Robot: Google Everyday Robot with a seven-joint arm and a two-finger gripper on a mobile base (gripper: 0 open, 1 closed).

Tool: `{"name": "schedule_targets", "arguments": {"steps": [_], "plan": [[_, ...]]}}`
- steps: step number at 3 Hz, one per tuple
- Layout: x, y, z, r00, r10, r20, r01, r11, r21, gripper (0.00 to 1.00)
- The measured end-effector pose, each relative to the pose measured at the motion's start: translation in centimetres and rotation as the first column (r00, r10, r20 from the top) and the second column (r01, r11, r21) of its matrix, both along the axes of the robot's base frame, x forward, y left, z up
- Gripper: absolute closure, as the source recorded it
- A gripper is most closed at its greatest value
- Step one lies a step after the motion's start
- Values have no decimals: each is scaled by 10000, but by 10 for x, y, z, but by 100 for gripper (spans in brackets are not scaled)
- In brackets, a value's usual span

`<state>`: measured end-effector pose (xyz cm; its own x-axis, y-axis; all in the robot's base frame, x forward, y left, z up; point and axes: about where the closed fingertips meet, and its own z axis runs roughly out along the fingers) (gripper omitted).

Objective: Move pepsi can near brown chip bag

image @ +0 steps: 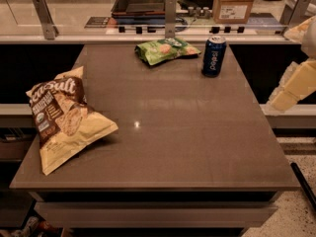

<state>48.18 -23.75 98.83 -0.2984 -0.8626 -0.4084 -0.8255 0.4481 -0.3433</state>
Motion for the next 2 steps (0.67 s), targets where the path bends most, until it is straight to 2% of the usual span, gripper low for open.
{"name": "schedule_targets", "arguments": {"steps": [1, 2], "plan": [[32, -2, -1, 9943, -645, 853, 589, 9961, 661, 0], [65, -4, -8, 9768, -1465, 1560, 1208, 9792, 1632, 0]]}}
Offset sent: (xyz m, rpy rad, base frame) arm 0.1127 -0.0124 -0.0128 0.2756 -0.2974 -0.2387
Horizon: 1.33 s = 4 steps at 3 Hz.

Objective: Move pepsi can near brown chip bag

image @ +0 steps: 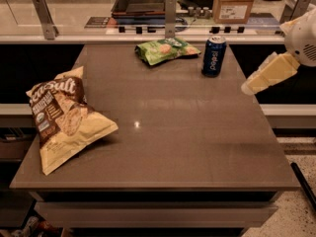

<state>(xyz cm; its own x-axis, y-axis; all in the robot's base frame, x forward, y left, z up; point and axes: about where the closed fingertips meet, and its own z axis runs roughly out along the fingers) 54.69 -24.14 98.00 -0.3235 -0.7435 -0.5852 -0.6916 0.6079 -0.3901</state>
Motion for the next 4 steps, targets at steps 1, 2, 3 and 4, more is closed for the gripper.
{"name": "schedule_targets", "arguments": {"steps": [1, 2, 3, 4], "plan": [[31, -3, -9, 9957, -645, 663, 581, 9940, 932, 0], [56, -5, -22, 9876, -1158, 1056, 958, 9793, 1784, 0], [79, -1, -35, 9847, -1259, 1209, 958, 9689, 2282, 0], [79, -1, -35, 9847, -1257, 1209, 957, 9689, 2282, 0]]}}
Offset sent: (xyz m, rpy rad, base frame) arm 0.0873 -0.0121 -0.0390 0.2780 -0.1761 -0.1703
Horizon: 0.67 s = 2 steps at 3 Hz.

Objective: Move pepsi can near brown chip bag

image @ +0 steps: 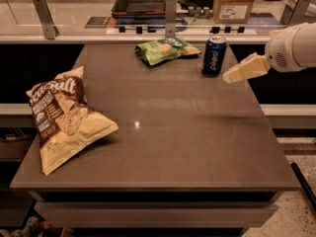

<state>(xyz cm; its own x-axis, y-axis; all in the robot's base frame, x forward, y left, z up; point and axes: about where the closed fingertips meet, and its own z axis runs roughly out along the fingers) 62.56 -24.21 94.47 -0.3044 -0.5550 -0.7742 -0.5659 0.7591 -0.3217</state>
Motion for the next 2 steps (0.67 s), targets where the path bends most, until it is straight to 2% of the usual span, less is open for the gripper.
{"name": "schedule_targets", "arguments": {"steps": [1, 2], "plan": [[17, 9, 1, 9992, 48, 395, -61, 9994, 337, 0], [42, 17, 4, 9949, -2, 1012, -85, 9963, 861, 0]]}}
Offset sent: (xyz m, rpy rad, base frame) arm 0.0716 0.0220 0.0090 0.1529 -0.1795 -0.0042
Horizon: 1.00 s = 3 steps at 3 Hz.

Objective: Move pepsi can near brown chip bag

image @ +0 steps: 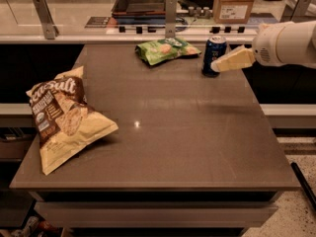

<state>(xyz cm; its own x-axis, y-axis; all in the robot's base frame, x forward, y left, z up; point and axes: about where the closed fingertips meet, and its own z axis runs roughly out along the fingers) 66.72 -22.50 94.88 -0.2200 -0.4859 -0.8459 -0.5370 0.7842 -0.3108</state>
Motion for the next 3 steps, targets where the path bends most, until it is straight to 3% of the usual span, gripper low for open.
{"name": "schedule_targets", "arguments": {"steps": [1, 3], "plan": [[21, 3, 2, 9992, -31, 405, 14, 9991, 415, 0], [50, 12, -21, 9992, 196, 346, -244, 9894, 1429, 0]]}}
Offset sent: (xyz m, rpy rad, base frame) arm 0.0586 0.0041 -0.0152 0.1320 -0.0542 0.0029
